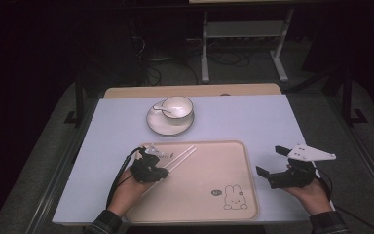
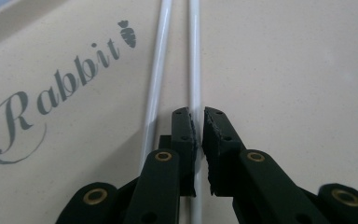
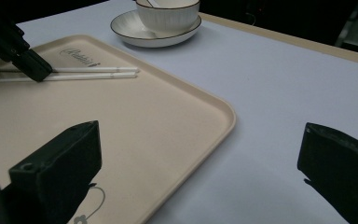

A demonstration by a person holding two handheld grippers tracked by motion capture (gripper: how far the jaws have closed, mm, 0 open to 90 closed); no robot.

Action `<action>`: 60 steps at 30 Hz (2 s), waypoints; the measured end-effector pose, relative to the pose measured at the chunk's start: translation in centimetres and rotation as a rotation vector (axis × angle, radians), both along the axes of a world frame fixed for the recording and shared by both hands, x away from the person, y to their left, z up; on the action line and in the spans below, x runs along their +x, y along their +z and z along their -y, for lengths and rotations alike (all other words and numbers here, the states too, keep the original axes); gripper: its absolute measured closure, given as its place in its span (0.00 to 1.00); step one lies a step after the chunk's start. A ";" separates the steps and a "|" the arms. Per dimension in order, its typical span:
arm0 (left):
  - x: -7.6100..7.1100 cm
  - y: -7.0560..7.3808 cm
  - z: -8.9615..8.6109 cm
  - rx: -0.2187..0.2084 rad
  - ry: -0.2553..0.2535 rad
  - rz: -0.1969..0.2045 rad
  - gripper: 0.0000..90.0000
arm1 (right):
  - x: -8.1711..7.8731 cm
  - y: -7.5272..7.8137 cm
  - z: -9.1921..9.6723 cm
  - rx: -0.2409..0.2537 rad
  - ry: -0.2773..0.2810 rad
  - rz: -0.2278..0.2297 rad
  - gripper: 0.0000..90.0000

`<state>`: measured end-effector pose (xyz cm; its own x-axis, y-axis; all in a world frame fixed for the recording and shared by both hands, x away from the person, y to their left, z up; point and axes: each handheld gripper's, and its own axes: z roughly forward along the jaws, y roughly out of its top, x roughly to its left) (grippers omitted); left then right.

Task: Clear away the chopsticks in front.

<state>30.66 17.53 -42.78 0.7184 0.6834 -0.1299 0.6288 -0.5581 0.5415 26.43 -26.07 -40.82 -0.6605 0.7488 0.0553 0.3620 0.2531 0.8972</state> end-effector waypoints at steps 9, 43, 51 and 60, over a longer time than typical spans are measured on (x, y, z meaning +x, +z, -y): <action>1.9 2.1 1.6 -0.070 -0.078 0.055 1.00 | 0.1 -0.1 -0.1 -0.005 0.003 -0.001 0.00; 7.7 -0.6 4.2 -0.038 -0.056 0.043 1.00 | 0.0 -0.1 0.4 0.005 -0.006 0.004 0.00; 7.8 -0.6 3.3 -0.032 -0.034 0.043 1.00 | -0.1 0.1 0.3 0.004 -0.007 0.005 0.00; 6.8 -0.5 0.3 -0.029 -0.001 0.030 1.00 | 0.0 0.0 0.4 0.006 -0.008 0.004 0.00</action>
